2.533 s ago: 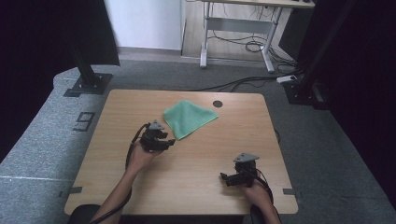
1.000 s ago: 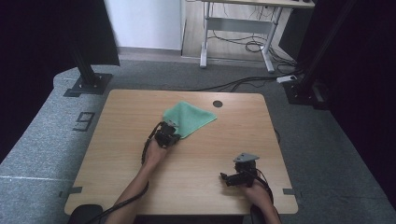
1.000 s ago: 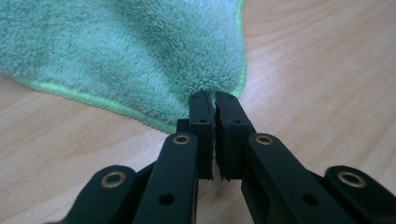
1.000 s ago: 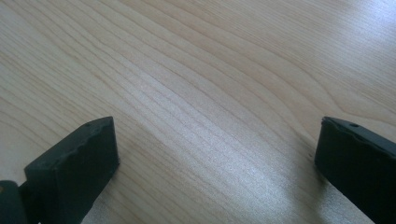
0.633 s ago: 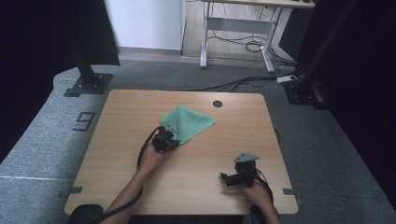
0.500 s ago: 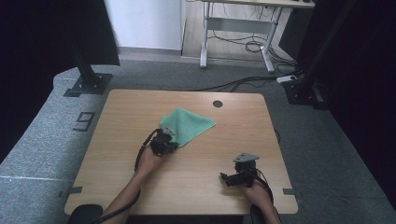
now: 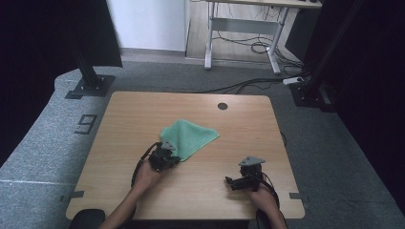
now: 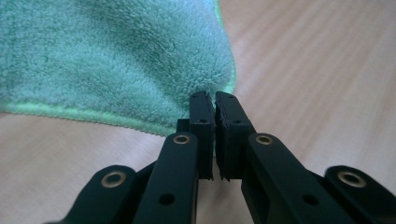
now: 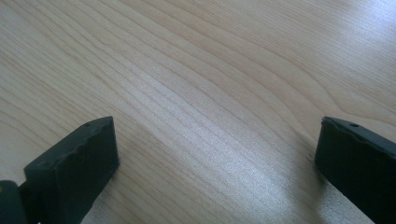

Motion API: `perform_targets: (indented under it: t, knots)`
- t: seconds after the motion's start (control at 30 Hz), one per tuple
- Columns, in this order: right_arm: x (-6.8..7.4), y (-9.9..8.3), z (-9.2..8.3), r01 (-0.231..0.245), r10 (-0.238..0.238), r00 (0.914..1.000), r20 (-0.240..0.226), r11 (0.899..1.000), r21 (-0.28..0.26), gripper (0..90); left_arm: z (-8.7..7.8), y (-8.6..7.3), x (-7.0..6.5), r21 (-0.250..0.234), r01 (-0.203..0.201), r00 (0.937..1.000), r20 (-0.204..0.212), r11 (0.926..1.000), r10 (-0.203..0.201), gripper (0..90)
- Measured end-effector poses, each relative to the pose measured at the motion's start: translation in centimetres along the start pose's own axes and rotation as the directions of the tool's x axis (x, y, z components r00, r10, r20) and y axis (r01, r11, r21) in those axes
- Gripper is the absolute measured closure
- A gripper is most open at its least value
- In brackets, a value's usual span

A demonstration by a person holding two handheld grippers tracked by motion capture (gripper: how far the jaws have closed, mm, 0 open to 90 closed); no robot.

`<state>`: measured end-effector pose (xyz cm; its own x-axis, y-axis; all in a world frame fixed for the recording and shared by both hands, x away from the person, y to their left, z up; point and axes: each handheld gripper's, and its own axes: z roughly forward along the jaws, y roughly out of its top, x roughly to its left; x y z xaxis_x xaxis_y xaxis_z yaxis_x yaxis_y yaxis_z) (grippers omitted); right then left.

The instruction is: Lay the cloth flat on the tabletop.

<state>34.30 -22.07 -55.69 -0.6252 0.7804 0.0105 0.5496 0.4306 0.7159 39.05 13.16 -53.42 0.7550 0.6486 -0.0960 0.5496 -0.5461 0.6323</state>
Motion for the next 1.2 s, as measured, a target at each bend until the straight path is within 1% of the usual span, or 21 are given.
perform_targets:
  t: [0.13,0.23,0.33,0.4,0.5,0.53,0.63,0.73,0.8,0.9,0.97,1.03,1.1,1.2]
  knots:
    - [0.0,0.0,0.0,0.0,0.0,1.0,0.0,1.0,0.0,0.0,-0.4,-0.6,-0.7,-0.003,0.001,0.9998,0.022,1.0,-0.001,86.0]
    - [0.0,0.0,0.0,0.0,0.0,1.0,0.0,1.0,0.0,0.0,-0.7,-0.7,-1.0,-0.004,-0.004,0.9998,0.022,1.0,0.004,87.2]
    - [0.0,0.0,0.0,0.0,0.0,1.0,0.0,1.0,0.0,0.0,-1.5,0.1,-1.0,-0.044,0.009,0.9994,0.034,0.999,-0.008,87.9]
    - [0.0,0.0,0.0,0.0,0.0,1.0,0.0,1.0,0.0,0.0,-2.5,1.0,-0.8,-0.078,0.008,0.9996,0.029,0.997,-0.005,88.1]
    - [0.0,0.0,0.0,0.001,-0.001,1.0,0.0,1.0,0.0,0.0,-4.2,2.8,-0.4,-0.127,-0.005,1.0,0.001,0.9919,0.005,88.2]
    - [0.0,0.0,0.0,0.001,-0.001,1.0,0.0,1.0,0.0,0.0,-4.8,3.4,-0.2,-0.142,-0.009,0.9999,-0.008,0.9899,0.008,88.3]
    - [0.0,0.0,0.0,-0.001,0.001,1.0,0.001,1.0,0.0,0.0,-6.3,5.2,0.7,-0.18,-0.004,0.9997,-0.024,0.9836,0.0,88.3]
    - [0.0,0.0,0.0,0.003,-0.003,1.0,0.0,1.0,-0.001,0.0,-7.3,6.5,1.7,-0.203,0.019,0.9996,-0.018,0.979,-0.023,88.2]
    - [0.0,0.0,0.0,0.001,-0.001,1.0,0.0,1.0,0.0,0.0,-7.6,7.0,2.0,-0.204,0.025,0.9994,-0.02,0.9787,-0.029,88.3]
    - [0.0,0.0,0.0,0.001,-0.001,1.0,0.001,1.0,-0.001,0.0,-8.0,7.4,1.8,-0.215,0.014,0.9997,-0.016,0.9766,-0.017,88.3]
    - [0.0,0.0,0.0,0.002,-0.002,1.0,-0.001,1.0,0.0,0.0,-8.3,7.8,1.3,-0.222,-0.005,0.9999,-0.012,0.975,0.002,88.3]
    - [0.0,0.0,0.0,0.002,-0.002,1.0,-0.001,1.0,0.0,0.0,-8.8,8.3,0.8,-0.235,-0.022,0.9997,-0.009,0.9717,0.021,88.3]
    - [0.0,0.0,0.0,0.001,-0.001,1.0,-0.001,1.0,0.0,0.0,-9.4,9.0,0.4,-0.251,-0.038,0.9993,-0.009,0.9672,0.037,88.3]
    - [0.0,0.0,0.0,0.002,-0.002,1.0,0.001,1.0,-0.002,0.0,-10.8,10.3,-0.1,-0.286,-0.06,0.9982,-0.018,0.9562,0.057,88.3]
